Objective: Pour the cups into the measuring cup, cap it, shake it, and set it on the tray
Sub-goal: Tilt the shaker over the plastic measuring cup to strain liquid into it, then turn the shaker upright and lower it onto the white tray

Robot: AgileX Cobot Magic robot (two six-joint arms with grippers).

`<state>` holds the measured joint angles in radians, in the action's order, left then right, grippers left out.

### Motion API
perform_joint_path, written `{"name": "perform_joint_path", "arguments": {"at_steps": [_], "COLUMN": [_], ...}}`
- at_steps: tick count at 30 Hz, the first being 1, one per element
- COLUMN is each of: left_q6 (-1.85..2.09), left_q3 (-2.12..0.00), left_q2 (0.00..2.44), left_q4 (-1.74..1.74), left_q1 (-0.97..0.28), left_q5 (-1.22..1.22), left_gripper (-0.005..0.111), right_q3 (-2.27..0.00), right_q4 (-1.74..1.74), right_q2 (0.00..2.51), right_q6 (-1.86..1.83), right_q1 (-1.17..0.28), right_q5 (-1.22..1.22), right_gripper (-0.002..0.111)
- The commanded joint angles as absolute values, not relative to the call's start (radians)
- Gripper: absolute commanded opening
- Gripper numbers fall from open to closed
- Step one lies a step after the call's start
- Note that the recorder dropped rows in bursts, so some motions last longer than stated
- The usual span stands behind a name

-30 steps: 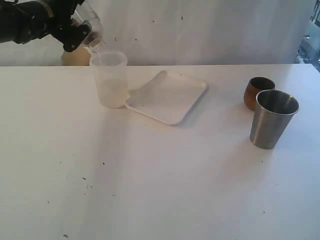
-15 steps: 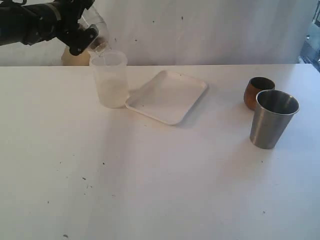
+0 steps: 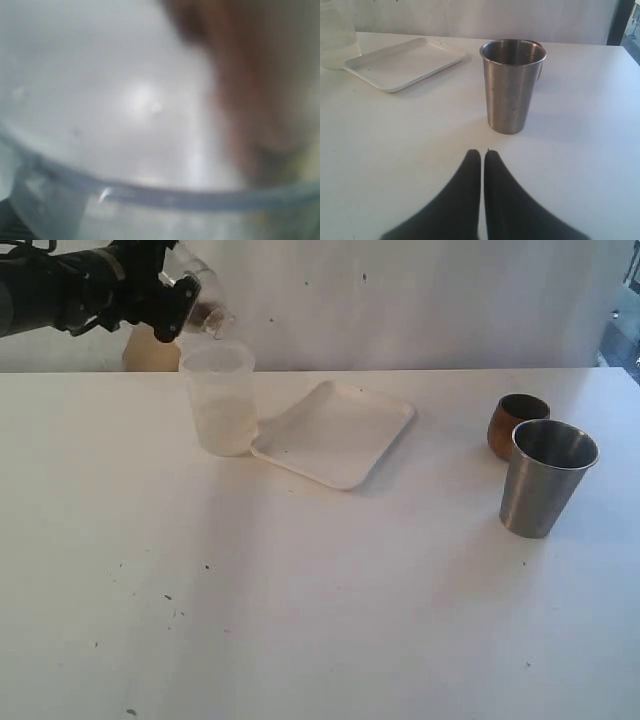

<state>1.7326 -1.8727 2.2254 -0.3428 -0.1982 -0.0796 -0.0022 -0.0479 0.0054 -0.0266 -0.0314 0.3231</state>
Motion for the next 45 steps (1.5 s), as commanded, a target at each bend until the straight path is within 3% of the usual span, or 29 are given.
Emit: {"name": "perform_joint_path", "arguments": {"at_steps": [1,8,18,27,33,38,45], "left_q6": [1.708,1.914,1.743,0.859,-0.167,-0.170,-0.179], "left_q3": [-1.904,-1.904,-1.904,-1.904,-1.904,-1.911,-1.911], "left_q2": [2.223,2.223,2.223,2.183,2.102,2.067,2.031], "left_q4": [-0.292,-0.320,-0.319,-0.048,0.422,0.078,0.062], "left_q1": [-0.192,-0.192,-0.192,-0.186,-0.162,-0.180,-0.199], "left_q5": [-0.094,-0.039,-0.028,-0.046,-0.082,-0.053,0.085], "left_gripper": [0.000,0.000,0.000,0.000,0.000,0.000,0.000], "right_q3": [0.000,0.000,0.000,0.000,0.000,0.000,0.000], "right_q4": [-0.050,-0.050,-0.050,-0.050,-0.050,-0.050,-0.050], "right_q2": [0.000,0.000,0.000,0.000,0.000,0.000,0.000], "right_q6": [-0.023,-0.023,-0.023,-0.023,-0.023,-0.023,-0.023], "right_q1": [-0.028,-0.028,-0.028,-0.028,-0.028,-0.028,-0.028], "right_q5": [0.314,0.314,0.314,0.314,0.314,0.314,0.314], "right_gripper": [0.003,0.003,0.003,0.003,0.003,0.003,0.003]}}
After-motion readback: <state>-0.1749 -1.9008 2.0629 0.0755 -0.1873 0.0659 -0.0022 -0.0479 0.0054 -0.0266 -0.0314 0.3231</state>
